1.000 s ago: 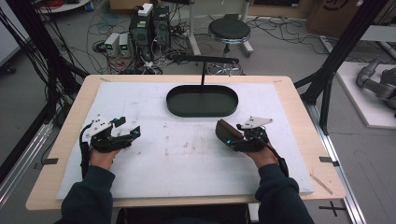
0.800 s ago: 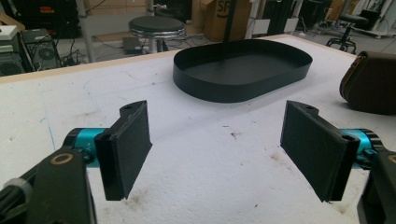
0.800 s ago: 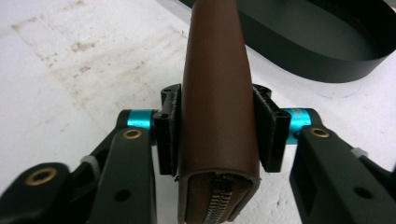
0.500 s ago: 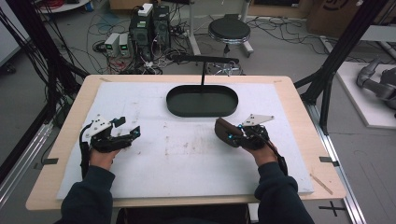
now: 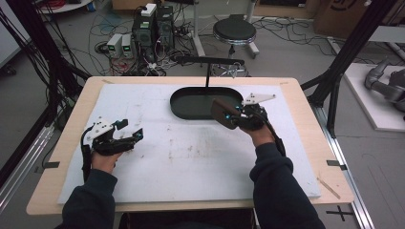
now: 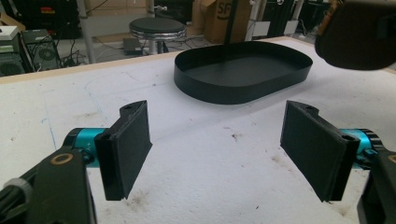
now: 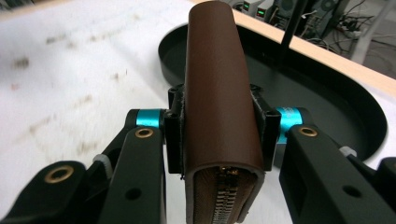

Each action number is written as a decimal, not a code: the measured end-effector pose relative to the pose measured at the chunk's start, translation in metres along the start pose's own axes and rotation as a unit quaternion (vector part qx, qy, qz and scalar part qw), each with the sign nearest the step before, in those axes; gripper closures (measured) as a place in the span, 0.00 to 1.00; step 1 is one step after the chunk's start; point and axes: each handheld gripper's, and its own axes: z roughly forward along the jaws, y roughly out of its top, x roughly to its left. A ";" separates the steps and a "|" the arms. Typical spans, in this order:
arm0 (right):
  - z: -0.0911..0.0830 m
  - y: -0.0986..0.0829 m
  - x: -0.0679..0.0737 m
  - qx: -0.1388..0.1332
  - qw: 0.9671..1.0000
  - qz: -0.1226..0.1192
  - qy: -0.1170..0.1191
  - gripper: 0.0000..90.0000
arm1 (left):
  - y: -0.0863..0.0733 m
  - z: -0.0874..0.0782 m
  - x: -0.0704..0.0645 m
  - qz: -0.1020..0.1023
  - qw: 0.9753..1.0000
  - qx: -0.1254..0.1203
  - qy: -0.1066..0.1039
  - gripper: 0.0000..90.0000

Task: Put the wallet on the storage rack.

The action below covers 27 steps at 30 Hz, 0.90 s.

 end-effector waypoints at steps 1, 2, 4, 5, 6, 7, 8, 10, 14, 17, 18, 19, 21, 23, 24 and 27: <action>0.004 0.004 -0.003 -0.001 1.000 0.002 -0.001 0.72 | 0.000 0.000 0.000 0.000 1.000 -0.001 0.000 0.27; 0.009 0.008 -0.006 -0.004 1.000 0.004 0.000 0.72 | 0.000 0.000 0.000 0.000 1.000 -0.001 0.000 0.27; 0.018 0.015 -0.011 -0.006 1.000 0.010 0.001 0.72 | 0.000 0.000 0.000 0.000 1.000 0.000 -0.001 0.27; 0.025 0.020 -0.015 -0.006 1.000 0.010 -0.001 0.72 | 0.000 0.000 0.000 0.000 1.000 -0.001 0.000 0.27; 0.031 0.024 -0.016 -0.003 1.000 0.011 -0.001 0.72 | 0.000 0.000 0.000 0.000 1.000 -0.001 -0.001 0.27; 0.037 0.027 -0.018 -0.005 1.000 0.011 -0.002 0.72 | 0.000 0.000 0.000 0.001 1.000 0.000 -0.001 0.27; 0.043 0.031 -0.020 -0.003 1.000 0.012 -0.001 0.72 | 0.000 0.001 0.001 0.000 1.000 -0.001 -0.001 0.27; 0.055 0.036 -0.021 0.005 1.000 0.009 -0.003 0.72 | 0.000 0.000 0.001 0.000 1.000 -0.003 -0.001 0.27; 0.084 0.044 -0.025 0.026 1.000 0.013 0.004 0.72 | 0.000 -0.001 0.003 0.001 1.000 -0.004 0.001 0.27; 0.101 0.046 -0.026 0.028 0.999 0.023 0.009 0.72 | 0.000 -0.001 0.002 0.000 1.000 -0.005 0.001 0.27; 0.106 0.046 -0.026 0.028 0.999 0.028 0.011 0.72 | 0.000 -0.001 0.002 0.001 1.000 -0.004 0.001 0.27; 0.110 0.046 -0.026 0.026 0.999 0.034 0.014 0.72 | 0.000 -0.001 0.002 0.003 1.000 -0.002 -0.001 0.27; 0.119 0.043 -0.027 0.027 0.998 0.050 0.020 0.72 | 0.000 -0.001 0.002 0.004 1.000 -0.002 -0.002 0.27; 0.126 0.039 -0.028 0.031 0.997 0.069 0.028 0.72 | 0.000 -0.001 0.002 0.003 1.000 -0.004 -0.001 0.27; 0.129 0.037 -0.029 0.033 0.996 0.077 0.031 0.72 | 0.000 -0.001 0.002 0.002 1.000 -0.004 0.000 0.27; 0.135 0.032 -0.030 0.040 0.995 0.090 0.026 0.72 | 0.000 -0.001 0.003 0.002 1.000 -0.004 -0.001 0.27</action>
